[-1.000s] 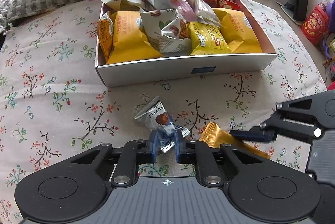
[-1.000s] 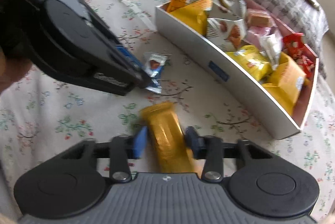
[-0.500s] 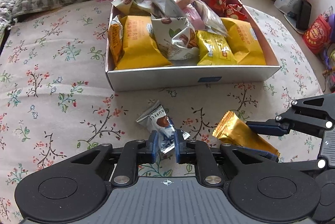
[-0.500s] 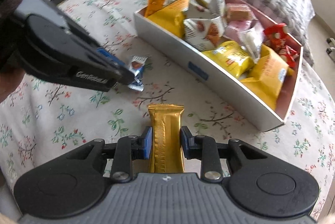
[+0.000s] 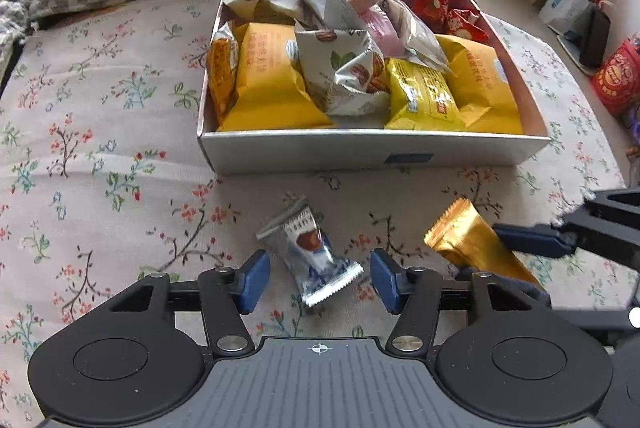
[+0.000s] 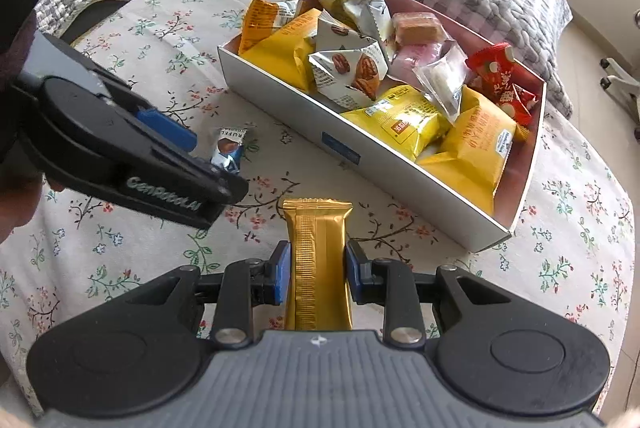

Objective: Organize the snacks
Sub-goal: 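Carry the gold bar and silver chocolate into the box and open both grippers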

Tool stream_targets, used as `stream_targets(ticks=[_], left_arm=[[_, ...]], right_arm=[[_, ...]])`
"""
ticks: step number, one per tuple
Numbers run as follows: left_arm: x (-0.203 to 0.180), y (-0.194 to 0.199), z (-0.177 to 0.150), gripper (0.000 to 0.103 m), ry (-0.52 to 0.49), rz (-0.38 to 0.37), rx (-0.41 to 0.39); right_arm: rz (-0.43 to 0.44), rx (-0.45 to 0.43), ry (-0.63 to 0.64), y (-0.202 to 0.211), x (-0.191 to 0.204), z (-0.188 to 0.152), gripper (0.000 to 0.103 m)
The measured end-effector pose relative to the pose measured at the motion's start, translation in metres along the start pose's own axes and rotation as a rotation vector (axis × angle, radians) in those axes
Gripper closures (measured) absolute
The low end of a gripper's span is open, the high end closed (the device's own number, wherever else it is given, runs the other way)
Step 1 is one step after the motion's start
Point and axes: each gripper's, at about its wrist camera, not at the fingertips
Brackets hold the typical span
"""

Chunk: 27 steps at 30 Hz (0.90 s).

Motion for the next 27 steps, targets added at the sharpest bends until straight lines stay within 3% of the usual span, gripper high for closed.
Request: stream_targets(ticks=[2,4,6,8,11,17,23,27], left_arm=[[-0.005,-0.009,0.001,0.054,-0.042,0.056,-0.010],[-0.013,-0.012,-0.003,0.069,-0.124,0.117,-0.047],[-0.014,-0.008,-0.002,0.083,-0.124,0.068,-0.032],[-0.009,-0.006,-0.002,0.083,-0.104,0.032,-0.015],[-0.006,-0.002,-0.001,0.084,-0.121,0.051,-0.030],[-0.004,0.016,0.002,0.084,-0.103,-0.003,-0.056],[-0.011,0.048,0.007,0.084,-0.162,0.062,-0.177],[-0.009,0.063,0.018,0.084,-0.129,0.027,-0.238]], right_arm=[[-0.003,0.004,0.004,-0.001,0.002,0.000,0.077],[-0.005,0.003,0.008,0.000,0.003,-0.001,0.077],[-0.003,0.001,0.008,0.000,0.002,-0.001,0.077],[-0.002,-0.002,-0.001,0.002,0.000,-0.001,0.077],[-0.011,-0.002,-0.022,0.002,-0.005,0.000,0.077],[-0.002,-0.032,-0.058,0.012,-0.009,0.002,0.077],[-0.001,-0.061,-0.159,0.024,-0.033,0.000,0.077],[0.025,-0.089,-0.247,0.032,-0.043,0.004,0.077]])
Point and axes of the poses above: each gripper's, at about its wrist camera, not at the fingertips, and y roughly against the way its jaws point, x to its left, z to its top, and after that the axes turned 3 degrees about -y, right-handed
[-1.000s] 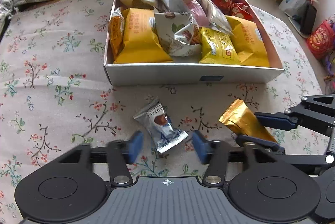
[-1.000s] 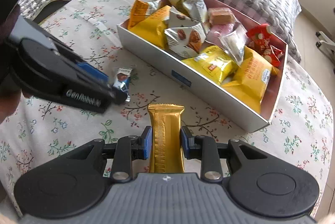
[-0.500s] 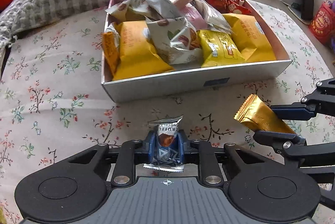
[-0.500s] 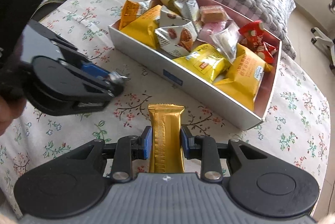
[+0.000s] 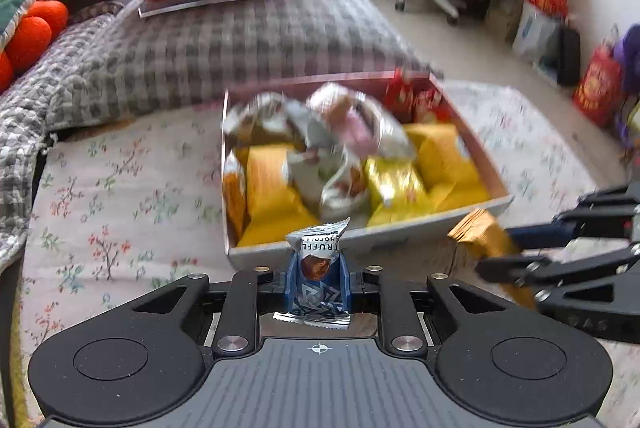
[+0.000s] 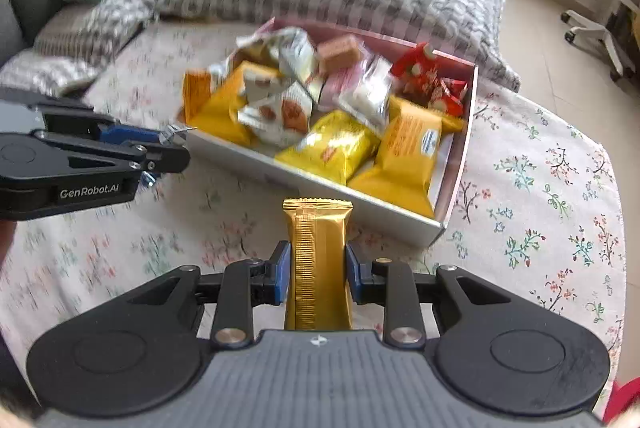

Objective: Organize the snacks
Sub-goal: 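Carry the gold bar and silver chocolate into the box and open both grippers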

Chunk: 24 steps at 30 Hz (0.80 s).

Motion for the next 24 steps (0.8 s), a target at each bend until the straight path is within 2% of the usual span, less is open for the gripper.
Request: stream_targets(ticks=[7,12,14,17,24], left_arm=[[0.010,0.009,0.018,0.084,0.062,-0.012,-0.061],[0.015,-0.001,0.034,0.084,0.105,-0.006,-0.075],[0.011,-0.005,0.041,0.084,0.114,-0.027,-0.082],[0.003,-0.013,0.051,0.084,0.136,-0.083,-0.077],[-0.009,-0.046,0.067,0.084,0.160,-0.121,-0.071]], right_arm=[[-0.012,-0.074,-0.089,0.008,-0.014,0.016,0.077],[-0.055,-0.123,-0.326,0.013,-0.063,0.024,0.077],[-0.048,-0.157,-0.432,0.015,-0.082,0.028,0.077],[-0.024,-0.185,-0.522,0.013,-0.094,0.032,0.077],[0.002,-0.204,-0.516,-0.005,-0.094,0.043,0.077]])
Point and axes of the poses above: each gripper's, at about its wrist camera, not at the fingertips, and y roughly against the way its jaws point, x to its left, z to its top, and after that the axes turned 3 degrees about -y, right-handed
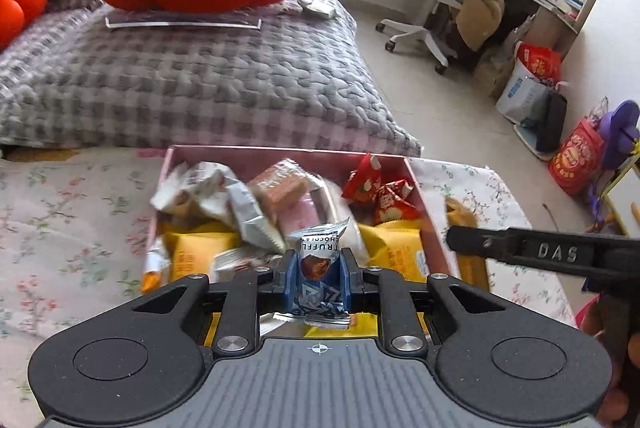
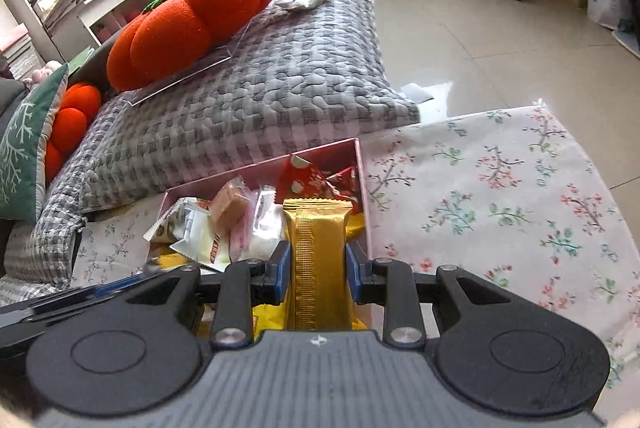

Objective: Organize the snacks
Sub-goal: 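Carry the gold bar and silver chocolate into the box and open both grippers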

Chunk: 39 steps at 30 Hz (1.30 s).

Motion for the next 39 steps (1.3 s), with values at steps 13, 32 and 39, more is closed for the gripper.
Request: stream_targets(ticks=[13,32,39], left_arm=[[0.022,-0.009,0.002,0.078,0.039,-0.017,-0.009],[0.076,0.023,-0.001,0.057,0.154,0.120,-0.021],[0.055,0.044,-0.016,0.052,0.061,0.198,0.012]], right_arm=[[0.012,-0.003,0.069,-0.018,0.020,0.005,0.077],[0.079,-0.043,0.143,-0.041,0.059,0.007,0.047],[0.071,-0.026,0.007,-0.007,0.034,0.002,0.046]])
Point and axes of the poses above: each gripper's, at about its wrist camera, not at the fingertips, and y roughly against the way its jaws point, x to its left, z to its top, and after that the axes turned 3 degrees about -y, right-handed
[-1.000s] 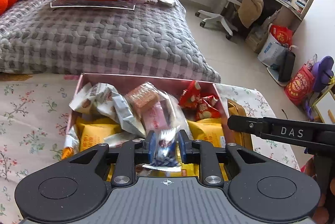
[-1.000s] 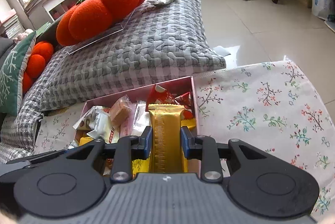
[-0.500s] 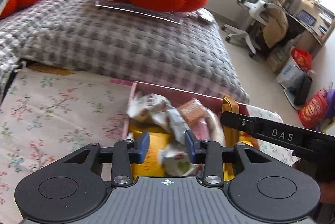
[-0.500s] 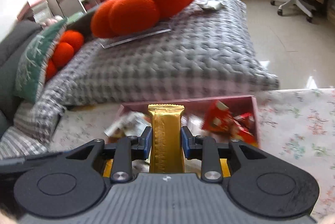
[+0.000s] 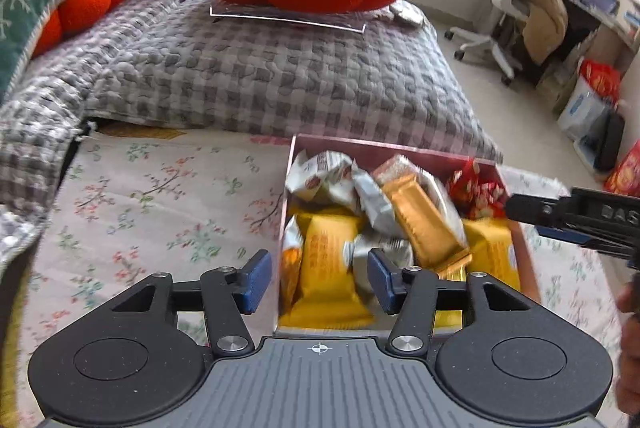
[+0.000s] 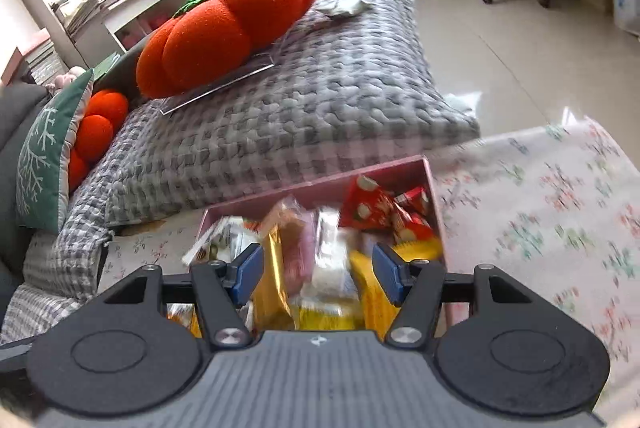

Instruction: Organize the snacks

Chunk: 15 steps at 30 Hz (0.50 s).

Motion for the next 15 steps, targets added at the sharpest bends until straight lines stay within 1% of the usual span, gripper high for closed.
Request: stream_targets(ticks=[2,4,7,8,11,13,15], left_arm=[[-0.005,0.010,-0.006,0.051,-0.023,0.022,0.004],[-0.009,0.018,-0.013,0.044,-0.045,0.056,0.010],[-0.014,0.026,-0.024,0.043,-0.054,0.078,0.035],[-0.016,0.028,-0.027,0.043,-0.061,0.080,0.043],[-0.023,0.037,-0.034,0.043,-0.094,0.089,0.039],[-0.027,0.045,-0.037,0.042,-0.108,0.090,0.030],[-0.029,0.053,-0.041,0.042,-0.111,0.091,0.023]], right_arm=[[-0.003,0.017,0.025,0.010,0.002,-0.009,0.045],[-0.017,0.045,0.053,0.018,0.004,-0.017,0.044],[-0.051,0.095,0.003,0.027,0.003,-0.022,0.041],[-0.044,0.112,-0.028,0.030,0.002,-0.023,0.041],[-0.016,0.122,-0.051,0.044,0.006,-0.029,0.039],[-0.027,0.117,-0.018,0.053,0.013,-0.036,0.038],[-0.035,0.111,0.023,0.062,0.020,-0.044,0.035]])
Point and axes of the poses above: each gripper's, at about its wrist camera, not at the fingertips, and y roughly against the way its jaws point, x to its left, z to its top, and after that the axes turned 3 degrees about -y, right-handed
